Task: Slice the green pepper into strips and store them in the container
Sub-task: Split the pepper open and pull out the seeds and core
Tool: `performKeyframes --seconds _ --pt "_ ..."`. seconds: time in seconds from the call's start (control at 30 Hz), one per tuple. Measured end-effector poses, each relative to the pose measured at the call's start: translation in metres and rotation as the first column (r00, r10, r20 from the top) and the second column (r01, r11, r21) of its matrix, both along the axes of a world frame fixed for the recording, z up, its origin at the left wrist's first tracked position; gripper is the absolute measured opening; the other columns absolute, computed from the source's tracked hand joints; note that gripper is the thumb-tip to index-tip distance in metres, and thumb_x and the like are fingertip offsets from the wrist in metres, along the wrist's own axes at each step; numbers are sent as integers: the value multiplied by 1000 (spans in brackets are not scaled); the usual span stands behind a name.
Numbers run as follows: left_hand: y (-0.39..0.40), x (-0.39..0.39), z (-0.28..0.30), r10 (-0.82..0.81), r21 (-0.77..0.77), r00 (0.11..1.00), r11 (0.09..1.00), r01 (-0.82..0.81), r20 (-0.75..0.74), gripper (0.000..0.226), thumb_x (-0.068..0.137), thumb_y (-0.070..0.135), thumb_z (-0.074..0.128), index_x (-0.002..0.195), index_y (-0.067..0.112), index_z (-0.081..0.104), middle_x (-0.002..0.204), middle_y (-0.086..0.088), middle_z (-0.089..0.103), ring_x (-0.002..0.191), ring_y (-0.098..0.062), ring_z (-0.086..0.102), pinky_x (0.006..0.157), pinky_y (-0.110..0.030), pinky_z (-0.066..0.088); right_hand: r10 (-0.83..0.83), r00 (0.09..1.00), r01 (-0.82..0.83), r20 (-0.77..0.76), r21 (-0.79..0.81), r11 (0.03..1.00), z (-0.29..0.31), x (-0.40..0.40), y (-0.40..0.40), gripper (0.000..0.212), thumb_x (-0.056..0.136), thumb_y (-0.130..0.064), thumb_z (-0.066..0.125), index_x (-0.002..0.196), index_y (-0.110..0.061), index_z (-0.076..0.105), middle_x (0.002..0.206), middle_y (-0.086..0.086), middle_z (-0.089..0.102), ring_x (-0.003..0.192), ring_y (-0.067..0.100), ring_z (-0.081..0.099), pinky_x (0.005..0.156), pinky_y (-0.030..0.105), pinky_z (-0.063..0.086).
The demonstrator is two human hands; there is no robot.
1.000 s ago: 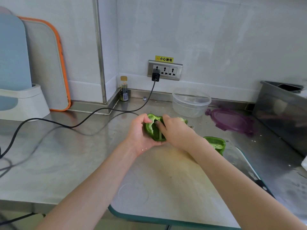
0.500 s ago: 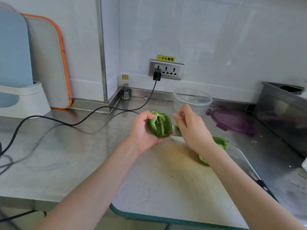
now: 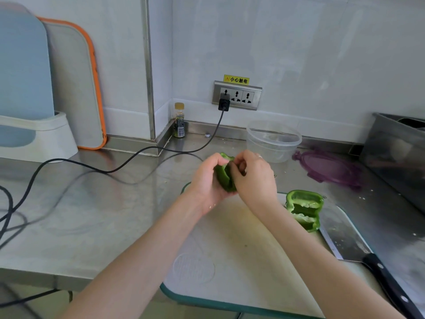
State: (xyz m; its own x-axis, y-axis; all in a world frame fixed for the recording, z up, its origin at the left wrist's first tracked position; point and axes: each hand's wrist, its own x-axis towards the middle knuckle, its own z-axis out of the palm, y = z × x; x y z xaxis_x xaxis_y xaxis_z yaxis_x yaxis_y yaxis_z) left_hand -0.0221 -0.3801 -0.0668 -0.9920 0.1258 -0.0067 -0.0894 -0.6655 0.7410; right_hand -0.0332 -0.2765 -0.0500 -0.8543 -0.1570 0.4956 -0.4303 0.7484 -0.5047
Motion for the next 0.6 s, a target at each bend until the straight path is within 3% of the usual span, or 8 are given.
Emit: performKeyframes --seconds 0.13,0.23,0.3,0.37,0.4,0.5,0.6 --pt "-5 -2 1 60 127 993 989 -73 99 23 83 20 41 96 6 53 91 -15 62 82 -28 61 72 -42 52 131 990 -134 -60 -53 990 5 2 9 9 89 -20 57 84 -13 54 77 -3 53 62 10 45 56 29 42" --pt "-6 0 6 61 248 988 964 -95 139 25 86 21 42 91 0 53 89 -23 62 89 -37 61 73 -42 51 43 995 -57 -95 -145 988 13 -10 23 5 92 -18 53 90 -13 53 84 -1 59 67 15 52 62 33 46" --pt "-4 1 8 31 252 989 965 -67 143 29 87 23 44 94 -3 54 94 -27 62 94 -41 61 76 -44 49 -49 999 49 12 20 999 19 -21 33 11 93 -14 51 104 -12 53 100 4 61 84 21 56 71 35 48" --pt "-3 2 9 10 245 988 968 -48 155 33 86 25 47 99 -3 55 99 -28 60 97 -43 60 82 -46 49 -76 989 38 128 277 960 22 -27 37 30 92 -8 51 122 -13 48 116 7 58 101 26 55 79 37 49" --pt "-3 2 9 -2 253 986 967 -40 166 33 86 26 47 100 -3 56 101 -28 60 101 -44 59 87 -48 48 -62 991 21 122 308 951 23 -27 37 35 92 -8 51 126 -15 45 120 7 57 105 26 55 80 37 49" --pt "-5 2 8 -44 253 983 967 -3 177 36 87 28 44 103 3 62 105 -24 60 107 -45 55 92 -50 44 43 994 -25 -99 175 984 32 -17 35 16 92 -19 53 108 -17 55 103 3 62 94 24 57 74 37 50" --pt "-6 4 9 -87 270 981 962 39 172 33 84 28 45 100 5 63 99 -22 62 88 -39 62 89 -49 46 252 960 -228 -124 180 957 36 -14 31 8 90 -19 57 98 -20 56 98 -2 63 90 18 57 80 38 50"
